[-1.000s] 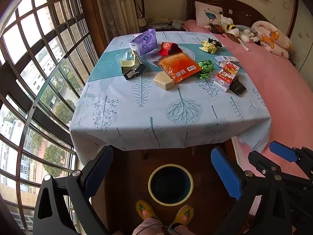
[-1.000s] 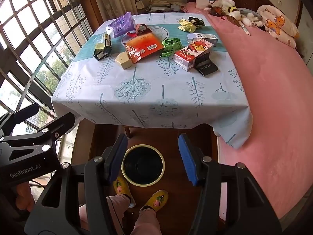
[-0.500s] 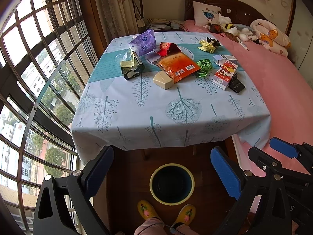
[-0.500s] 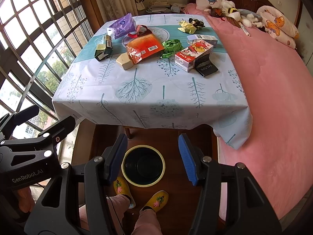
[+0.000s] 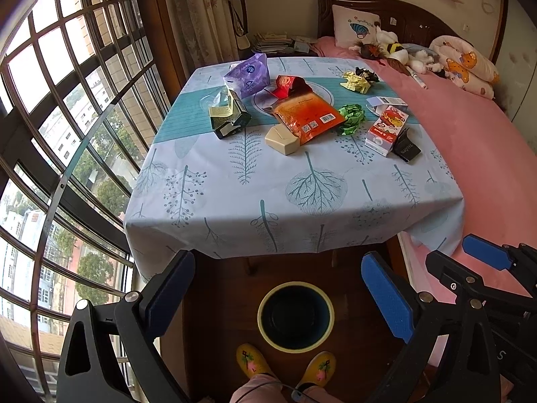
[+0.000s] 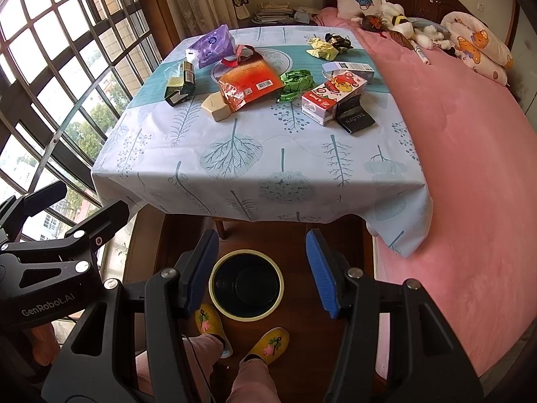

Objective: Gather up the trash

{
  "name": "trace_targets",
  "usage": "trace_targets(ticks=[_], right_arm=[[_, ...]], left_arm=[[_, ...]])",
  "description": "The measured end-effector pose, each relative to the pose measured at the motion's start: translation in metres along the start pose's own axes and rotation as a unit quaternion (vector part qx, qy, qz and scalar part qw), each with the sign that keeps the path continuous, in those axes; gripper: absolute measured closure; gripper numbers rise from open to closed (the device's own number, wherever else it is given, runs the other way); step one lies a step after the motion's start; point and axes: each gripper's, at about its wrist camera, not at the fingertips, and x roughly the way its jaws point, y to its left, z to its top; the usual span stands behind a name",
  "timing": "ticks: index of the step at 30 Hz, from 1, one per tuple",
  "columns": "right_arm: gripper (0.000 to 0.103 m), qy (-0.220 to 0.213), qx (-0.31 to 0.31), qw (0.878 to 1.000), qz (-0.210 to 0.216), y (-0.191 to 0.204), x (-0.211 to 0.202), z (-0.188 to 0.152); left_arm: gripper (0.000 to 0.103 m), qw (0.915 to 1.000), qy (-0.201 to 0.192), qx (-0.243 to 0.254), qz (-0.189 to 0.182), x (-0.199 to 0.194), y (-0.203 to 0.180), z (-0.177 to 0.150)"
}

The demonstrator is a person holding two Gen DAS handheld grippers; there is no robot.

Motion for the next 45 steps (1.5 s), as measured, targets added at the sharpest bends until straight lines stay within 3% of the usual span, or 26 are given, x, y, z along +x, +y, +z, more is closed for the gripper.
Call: trace_targets(ticks=[45], right_arm=[[0.051, -0.002, -0.006, 1.0, 0.004, 0.01, -0.006, 0.008]], left_arm=[[0.002, 1.0, -0.001, -0.001, -0.002, -0.004, 0.009, 0.0]])
